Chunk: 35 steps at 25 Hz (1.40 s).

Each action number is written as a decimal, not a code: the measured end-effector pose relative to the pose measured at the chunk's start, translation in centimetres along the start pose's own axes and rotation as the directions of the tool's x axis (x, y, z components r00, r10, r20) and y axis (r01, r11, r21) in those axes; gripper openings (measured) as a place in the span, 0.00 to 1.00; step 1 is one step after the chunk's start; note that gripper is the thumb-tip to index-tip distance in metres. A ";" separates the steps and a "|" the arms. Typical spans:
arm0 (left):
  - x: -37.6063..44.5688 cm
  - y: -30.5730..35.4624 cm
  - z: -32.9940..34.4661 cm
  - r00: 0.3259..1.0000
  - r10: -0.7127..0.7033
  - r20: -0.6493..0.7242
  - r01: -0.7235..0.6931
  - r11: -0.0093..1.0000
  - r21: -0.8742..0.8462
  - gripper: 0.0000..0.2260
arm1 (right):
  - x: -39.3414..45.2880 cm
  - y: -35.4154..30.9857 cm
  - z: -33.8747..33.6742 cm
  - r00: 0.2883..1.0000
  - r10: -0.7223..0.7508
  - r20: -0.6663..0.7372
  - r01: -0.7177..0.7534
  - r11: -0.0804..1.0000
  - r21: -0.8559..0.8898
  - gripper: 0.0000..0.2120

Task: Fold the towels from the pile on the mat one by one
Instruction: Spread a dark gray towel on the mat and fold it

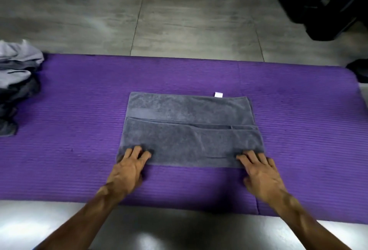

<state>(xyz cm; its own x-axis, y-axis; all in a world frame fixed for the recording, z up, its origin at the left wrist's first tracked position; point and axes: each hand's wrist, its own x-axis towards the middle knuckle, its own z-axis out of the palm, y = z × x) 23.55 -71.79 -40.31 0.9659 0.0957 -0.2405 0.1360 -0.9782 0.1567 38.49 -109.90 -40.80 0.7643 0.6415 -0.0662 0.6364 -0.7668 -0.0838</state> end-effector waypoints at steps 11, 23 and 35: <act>0.2 -2.3 -2.9 0.895 0.171 0.412 -0.102 0.978 -0.185 0.11 | -1.8 3.0 -1.7 0.988 -0.087 0.131 0.093 0.995 -0.046 0.18; 4.4 -3.3 -1.1 0.956 -0.292 -0.026 0.291 0.955 -0.058 0.17 | 5.2 5.2 -1.9 0.921 0.242 0.306 -0.336 0.890 0.308 0.12; 4.7 -6.1 -1.6 0.849 -0.525 0.053 0.418 0.608 -0.675 0.09 | 5.3 6.9 -1.0 0.961 0.238 0.141 -0.272 0.905 0.328 0.12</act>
<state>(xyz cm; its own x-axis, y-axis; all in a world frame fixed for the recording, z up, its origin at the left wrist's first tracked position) 27.61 -65.11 -40.85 0.7372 0.5853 -0.3375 0.6354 -0.4307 0.6409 46.99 -111.80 -40.78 0.8711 0.4373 -0.2237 0.3334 -0.8608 -0.3844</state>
